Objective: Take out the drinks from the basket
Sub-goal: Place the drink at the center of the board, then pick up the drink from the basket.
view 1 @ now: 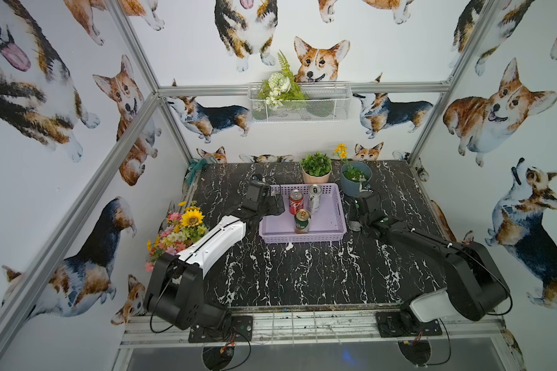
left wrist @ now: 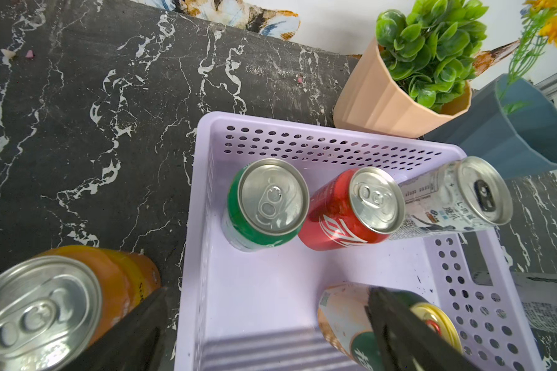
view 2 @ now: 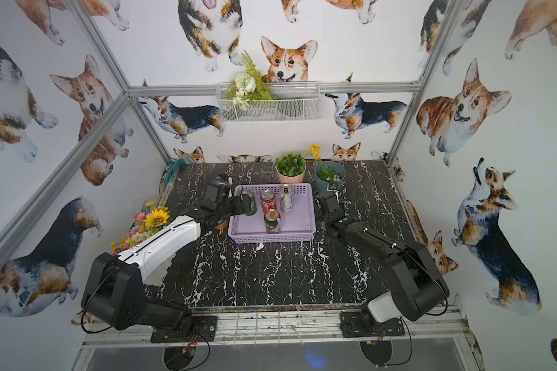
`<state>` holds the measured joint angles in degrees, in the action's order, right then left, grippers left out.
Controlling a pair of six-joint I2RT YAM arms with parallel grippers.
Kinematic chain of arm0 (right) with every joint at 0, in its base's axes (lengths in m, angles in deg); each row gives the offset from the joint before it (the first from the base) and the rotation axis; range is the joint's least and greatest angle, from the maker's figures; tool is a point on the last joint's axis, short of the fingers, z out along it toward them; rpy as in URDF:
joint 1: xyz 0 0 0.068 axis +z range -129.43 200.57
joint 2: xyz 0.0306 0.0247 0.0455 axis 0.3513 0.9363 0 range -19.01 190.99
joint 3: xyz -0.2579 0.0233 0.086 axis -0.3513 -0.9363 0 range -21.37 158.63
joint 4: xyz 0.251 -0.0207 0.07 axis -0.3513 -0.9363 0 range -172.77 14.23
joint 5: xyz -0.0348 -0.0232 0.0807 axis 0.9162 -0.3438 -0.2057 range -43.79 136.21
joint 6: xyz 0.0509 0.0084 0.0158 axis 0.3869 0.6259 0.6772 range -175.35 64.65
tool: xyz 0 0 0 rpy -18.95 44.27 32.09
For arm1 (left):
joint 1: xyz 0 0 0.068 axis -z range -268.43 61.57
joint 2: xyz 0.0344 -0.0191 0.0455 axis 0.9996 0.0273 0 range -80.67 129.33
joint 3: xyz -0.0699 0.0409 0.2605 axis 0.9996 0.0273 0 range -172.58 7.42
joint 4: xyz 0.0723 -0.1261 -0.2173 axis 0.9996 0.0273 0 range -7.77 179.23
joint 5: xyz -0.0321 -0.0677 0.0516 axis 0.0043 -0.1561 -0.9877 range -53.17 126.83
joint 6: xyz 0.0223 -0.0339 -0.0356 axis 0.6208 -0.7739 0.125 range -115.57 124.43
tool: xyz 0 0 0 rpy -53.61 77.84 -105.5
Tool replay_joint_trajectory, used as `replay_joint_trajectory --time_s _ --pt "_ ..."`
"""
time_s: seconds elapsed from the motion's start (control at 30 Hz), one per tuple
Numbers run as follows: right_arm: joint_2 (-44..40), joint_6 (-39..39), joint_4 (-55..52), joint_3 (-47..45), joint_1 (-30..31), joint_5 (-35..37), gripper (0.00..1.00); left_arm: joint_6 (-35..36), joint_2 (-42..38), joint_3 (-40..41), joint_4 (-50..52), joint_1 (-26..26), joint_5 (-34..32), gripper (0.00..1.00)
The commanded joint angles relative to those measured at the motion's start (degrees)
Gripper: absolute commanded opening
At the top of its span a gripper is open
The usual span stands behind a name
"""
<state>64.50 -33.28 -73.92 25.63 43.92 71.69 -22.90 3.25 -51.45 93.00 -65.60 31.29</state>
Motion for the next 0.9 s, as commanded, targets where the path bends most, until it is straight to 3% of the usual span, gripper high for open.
replay_joint_trajectory --time_s 0.0,0.07,0.17,0.5,0.6,0.77,0.87 --pt "0.51 1.81 7.44 -0.87 -0.63 0.87 0.03 2.14 1.4 -0.67 -1.13 2.16 1.15 1.0" --pt "0.54 2.69 7.75 -1.6 -0.84 -0.27 0.58 2.37 3.02 -1.37 -0.93 4.1 0.81 1.0" --pt "-0.89 3.54 9.52 -3.49 -0.85 -1.89 0.99 2.46 4.98 -1.87 -1.31 6.17 0.31 1.0" --pt "-6.56 2.75 9.87 -3.39 -0.93 -1.04 1.0 5.94 10.41 -6.26 -2.59 14.44 -4.43 1.0" --pt "-7.32 2.55 8.99 -2.96 -0.88 -0.94 1.0 4.95 12.01 -6.43 -2.69 15.23 -3.3 1.0" --pt "-7.91 2.54 9.38 -3.12 -0.95 -2.05 1.0 3.78 15.65 -8.71 1.88 16.55 -9.52 0.98" --pt "-7.44 2.94 9.67 -3.08 -0.94 -2.4 1.0 4.11 17.15 -9.02 1.18 16.59 -9.95 0.93"
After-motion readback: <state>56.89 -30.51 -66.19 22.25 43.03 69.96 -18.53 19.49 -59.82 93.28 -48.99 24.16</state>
